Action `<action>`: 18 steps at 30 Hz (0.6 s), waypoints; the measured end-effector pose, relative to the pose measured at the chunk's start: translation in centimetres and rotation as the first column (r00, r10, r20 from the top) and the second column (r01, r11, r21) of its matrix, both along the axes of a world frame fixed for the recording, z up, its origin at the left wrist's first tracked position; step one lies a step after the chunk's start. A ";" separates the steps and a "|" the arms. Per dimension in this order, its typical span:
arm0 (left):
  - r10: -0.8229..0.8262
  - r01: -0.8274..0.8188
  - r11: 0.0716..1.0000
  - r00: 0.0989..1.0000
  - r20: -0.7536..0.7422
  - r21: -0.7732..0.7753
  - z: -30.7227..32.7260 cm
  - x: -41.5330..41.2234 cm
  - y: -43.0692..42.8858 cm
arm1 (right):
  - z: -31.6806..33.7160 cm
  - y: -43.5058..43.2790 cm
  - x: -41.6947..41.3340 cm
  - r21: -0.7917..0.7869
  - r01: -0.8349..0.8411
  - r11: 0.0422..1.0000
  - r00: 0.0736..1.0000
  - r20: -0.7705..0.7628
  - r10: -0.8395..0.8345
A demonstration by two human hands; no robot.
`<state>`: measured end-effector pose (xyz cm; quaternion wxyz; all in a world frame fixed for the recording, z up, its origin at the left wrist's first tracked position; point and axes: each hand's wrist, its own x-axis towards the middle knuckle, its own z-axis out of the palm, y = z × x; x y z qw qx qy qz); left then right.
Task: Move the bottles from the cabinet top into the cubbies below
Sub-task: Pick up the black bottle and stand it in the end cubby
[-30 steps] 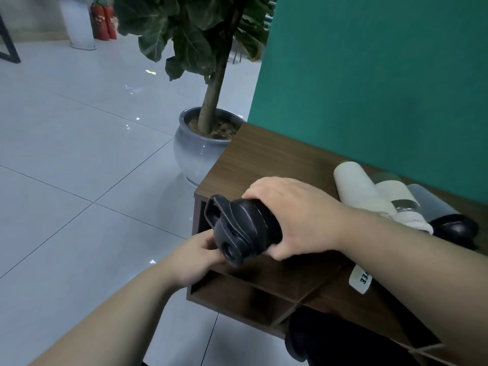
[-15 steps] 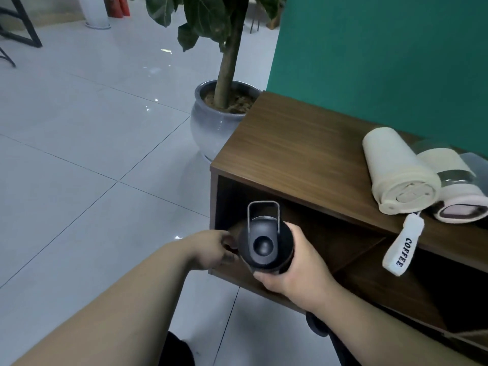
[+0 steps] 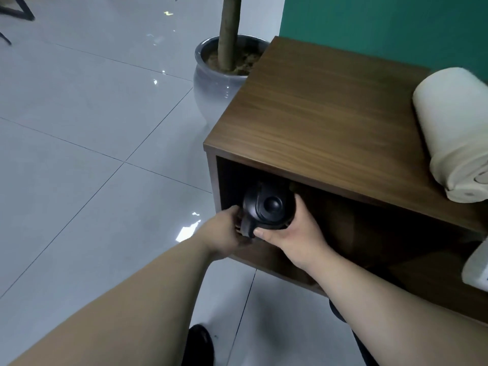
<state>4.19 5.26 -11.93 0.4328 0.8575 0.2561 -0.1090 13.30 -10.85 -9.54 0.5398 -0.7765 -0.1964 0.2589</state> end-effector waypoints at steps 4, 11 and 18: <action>0.067 -0.068 0.998 0.995 0.074 0.006 -1.0 0.6 -0.4 | -0.7 0.9 1.0 0.048 0.036 0.998 0.999 0.015 -0.037; 0.112 -0.128 0.980 0.987 0.113 0.150 -3.8 1.5 -1.3 | -1.7 1.2 1.6 0.055 0.079 0.995 0.997 0.001 -0.079; 0.130 -0.153 0.968 0.984 0.122 0.202 -5.4 1.9 -1.9 | -2.6 1.4 1.8 0.044 0.102 0.994 0.995 -0.010 -0.102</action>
